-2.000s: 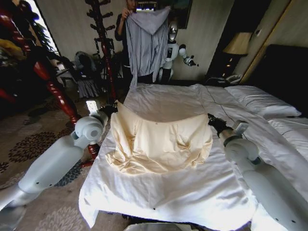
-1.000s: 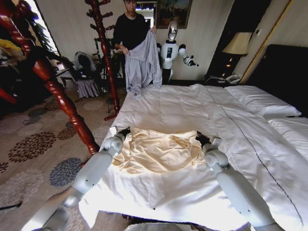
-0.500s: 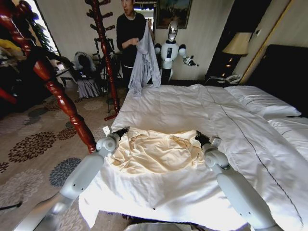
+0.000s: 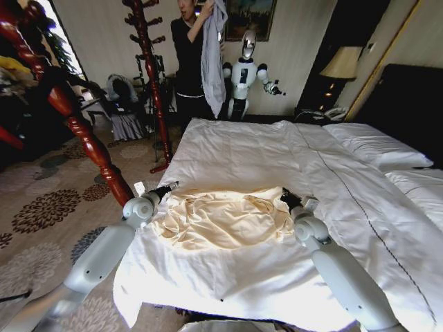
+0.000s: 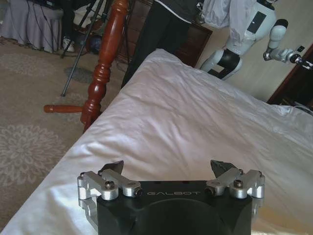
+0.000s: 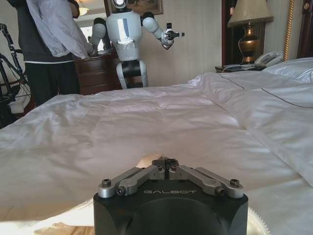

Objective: Pick up the clothes from the bed and hang them on the clothes hanger.

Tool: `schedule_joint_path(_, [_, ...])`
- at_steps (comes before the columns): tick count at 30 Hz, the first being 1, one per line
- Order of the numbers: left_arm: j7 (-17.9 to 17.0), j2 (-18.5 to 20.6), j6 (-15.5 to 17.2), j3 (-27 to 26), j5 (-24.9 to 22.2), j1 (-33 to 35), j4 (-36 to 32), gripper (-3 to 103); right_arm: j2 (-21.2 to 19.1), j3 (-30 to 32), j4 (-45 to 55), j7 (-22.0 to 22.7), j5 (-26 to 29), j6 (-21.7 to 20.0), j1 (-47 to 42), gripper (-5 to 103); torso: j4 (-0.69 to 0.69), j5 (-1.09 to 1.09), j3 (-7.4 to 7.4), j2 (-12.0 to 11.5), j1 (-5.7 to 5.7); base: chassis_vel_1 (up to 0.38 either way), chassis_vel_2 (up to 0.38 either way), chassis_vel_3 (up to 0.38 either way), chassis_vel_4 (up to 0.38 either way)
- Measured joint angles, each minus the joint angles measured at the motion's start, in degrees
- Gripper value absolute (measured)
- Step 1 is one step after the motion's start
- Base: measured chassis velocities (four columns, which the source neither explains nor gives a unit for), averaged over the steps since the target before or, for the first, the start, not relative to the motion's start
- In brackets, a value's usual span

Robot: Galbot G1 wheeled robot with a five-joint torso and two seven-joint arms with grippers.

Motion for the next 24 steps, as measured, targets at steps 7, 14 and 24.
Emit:
schedule_joint_path(7, [1.2, 4.4, -1.9, -2.1, 5.8, 5.0, -6.4, 100, -0.4, 0.2, 1.1, 0.1, -0.3, 0.1, -0.7, 0, 0.01, 0.01, 0.00, 0.0, 0.00, 0.000, 0.000, 0.000, 0.000])
schedule_joint_path(14, [2.9, 6.8, -4.5, -5.2, 16.7, 12.6, -12.3, 100, -1.0, 0.2, 2.0, -0.2, -3.7, 0.8, -1.6, 0, 0.02, 0.00, 0.00, 0.0, 0.00, 0.000, 0.000, 0.000, 0.000])
schedule_joint_path(24, [2.6, 9.6, -5.0, -12.9, 23.6, 23.7, -27.4, 100, -1.2, -0.1, 3.0, -0.9, -6.6, 1.5, -2.8, 0, 0.01, 0.01, 0.00, 0.0, -0.01, 0.000, 0.000, 0.000, 0.000])
